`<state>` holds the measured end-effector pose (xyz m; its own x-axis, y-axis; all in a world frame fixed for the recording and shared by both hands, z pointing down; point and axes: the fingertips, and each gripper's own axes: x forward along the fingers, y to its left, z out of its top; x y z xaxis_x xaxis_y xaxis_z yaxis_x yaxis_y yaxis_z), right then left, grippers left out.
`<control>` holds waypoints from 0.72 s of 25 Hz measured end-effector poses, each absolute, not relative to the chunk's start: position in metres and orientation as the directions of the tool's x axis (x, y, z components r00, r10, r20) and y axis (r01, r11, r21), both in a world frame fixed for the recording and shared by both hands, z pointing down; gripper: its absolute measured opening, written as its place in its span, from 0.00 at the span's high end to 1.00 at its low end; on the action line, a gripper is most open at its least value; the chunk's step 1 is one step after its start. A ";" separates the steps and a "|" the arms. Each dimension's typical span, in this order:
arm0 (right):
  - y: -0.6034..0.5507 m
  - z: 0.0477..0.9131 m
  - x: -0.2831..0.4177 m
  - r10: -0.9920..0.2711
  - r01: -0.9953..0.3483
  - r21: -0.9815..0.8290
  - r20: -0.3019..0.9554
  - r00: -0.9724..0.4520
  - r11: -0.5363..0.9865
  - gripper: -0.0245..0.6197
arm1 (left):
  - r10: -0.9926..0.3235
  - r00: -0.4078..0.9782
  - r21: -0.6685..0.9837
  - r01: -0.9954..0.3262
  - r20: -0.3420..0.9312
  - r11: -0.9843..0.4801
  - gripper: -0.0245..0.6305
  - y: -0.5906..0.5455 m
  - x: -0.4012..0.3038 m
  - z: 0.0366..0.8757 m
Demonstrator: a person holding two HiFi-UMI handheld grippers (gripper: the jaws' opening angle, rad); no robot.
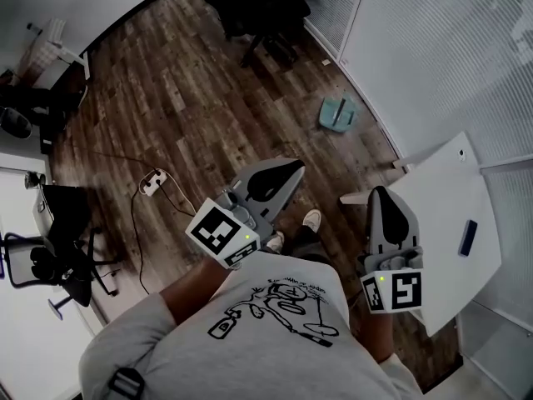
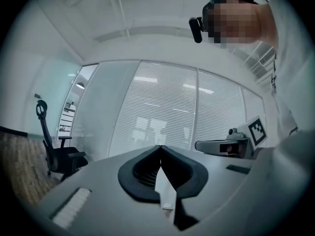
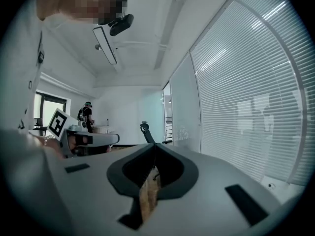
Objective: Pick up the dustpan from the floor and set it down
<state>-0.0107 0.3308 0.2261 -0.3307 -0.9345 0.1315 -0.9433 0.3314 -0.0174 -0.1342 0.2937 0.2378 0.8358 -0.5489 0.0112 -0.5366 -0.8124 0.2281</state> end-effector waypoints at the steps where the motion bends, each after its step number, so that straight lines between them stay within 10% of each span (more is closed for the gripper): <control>1: 0.324 0.226 -0.002 -0.935 -0.944 -0.018 0.134 -0.328 0.329 0.95 | -0.544 0.839 0.228 -0.532 0.011 -0.816 0.96 0.287 -0.124 0.237; 18: 0.258 0.245 0.133 -0.941 -0.952 -0.060 0.144 -0.306 0.300 0.95 | -0.510 0.859 0.227 -0.507 0.048 -0.832 0.96 0.218 0.018 0.247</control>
<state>0.1331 0.2579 0.2446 -0.3057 -0.9412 0.1439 -0.9520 0.3000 -0.0601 0.0181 0.2180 0.2467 0.8588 -0.5100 0.0485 -0.5067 -0.8318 0.2266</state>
